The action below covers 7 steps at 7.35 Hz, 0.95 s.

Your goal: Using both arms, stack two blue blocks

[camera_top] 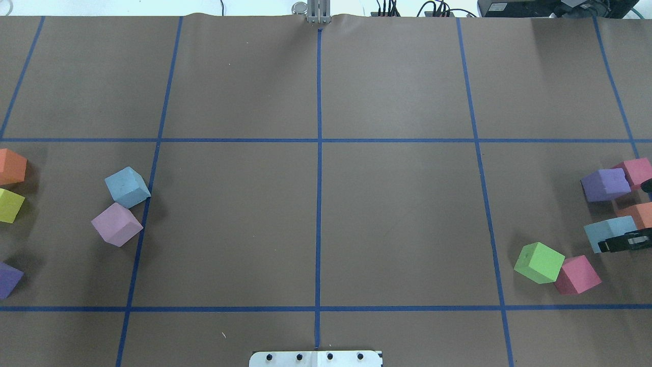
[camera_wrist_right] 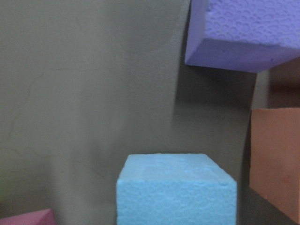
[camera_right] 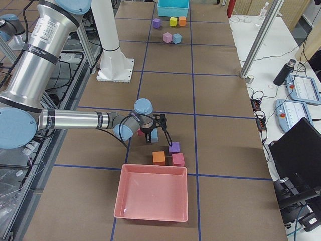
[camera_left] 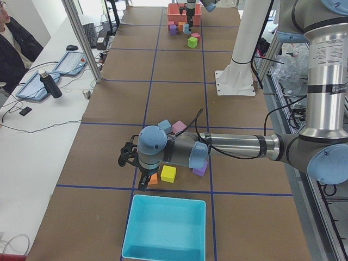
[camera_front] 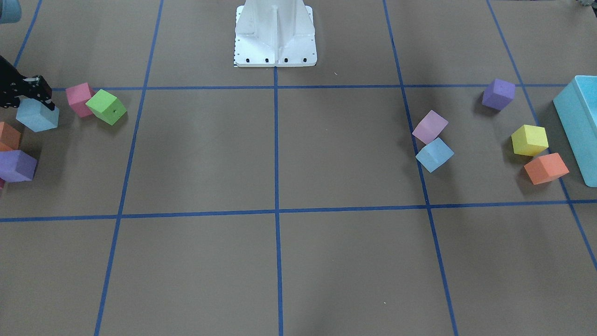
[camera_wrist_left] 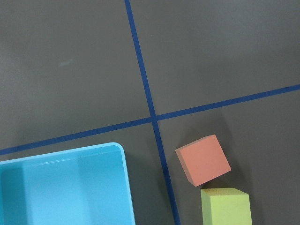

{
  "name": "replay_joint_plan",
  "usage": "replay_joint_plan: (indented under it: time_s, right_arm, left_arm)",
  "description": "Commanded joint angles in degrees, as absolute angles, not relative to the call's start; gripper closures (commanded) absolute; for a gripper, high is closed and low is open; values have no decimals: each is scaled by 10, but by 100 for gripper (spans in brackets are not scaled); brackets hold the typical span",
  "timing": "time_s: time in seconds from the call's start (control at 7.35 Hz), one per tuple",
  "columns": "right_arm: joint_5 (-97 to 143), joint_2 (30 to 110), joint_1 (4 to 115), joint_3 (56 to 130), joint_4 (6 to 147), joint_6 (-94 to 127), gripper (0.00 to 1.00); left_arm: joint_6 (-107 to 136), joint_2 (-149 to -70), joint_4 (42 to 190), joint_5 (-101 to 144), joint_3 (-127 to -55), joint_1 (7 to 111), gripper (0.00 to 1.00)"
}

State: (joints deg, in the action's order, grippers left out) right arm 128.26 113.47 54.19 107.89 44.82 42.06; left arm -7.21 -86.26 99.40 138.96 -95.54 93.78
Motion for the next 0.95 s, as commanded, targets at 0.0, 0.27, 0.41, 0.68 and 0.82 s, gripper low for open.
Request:
replay_joint_plan:
  time_s: [0.0, 0.27, 0.41, 0.68, 0.82]
  right_arm:
    - [1367, 1091, 635, 1107, 454, 420, 100]
    - [1363, 963, 628, 1108, 558, 427, 100]
    - [1358, 883, 612, 1109, 642, 433, 100]
    - [1256, 709, 504, 1107, 816, 530, 100]
    - [1183, 629, 437, 1099, 905, 570, 100]
  left_arm:
    - [-72, -863, 994, 1390, -955, 938, 2]
    - [-71, -863, 994, 1390, -955, 938, 2]
    - [-72, -862, 994, 1390, -955, 938, 2]
    - [-71, -862, 994, 1390, -955, 938, 2]
    - [-71, -862, 993, 1390, -955, 937, 2]
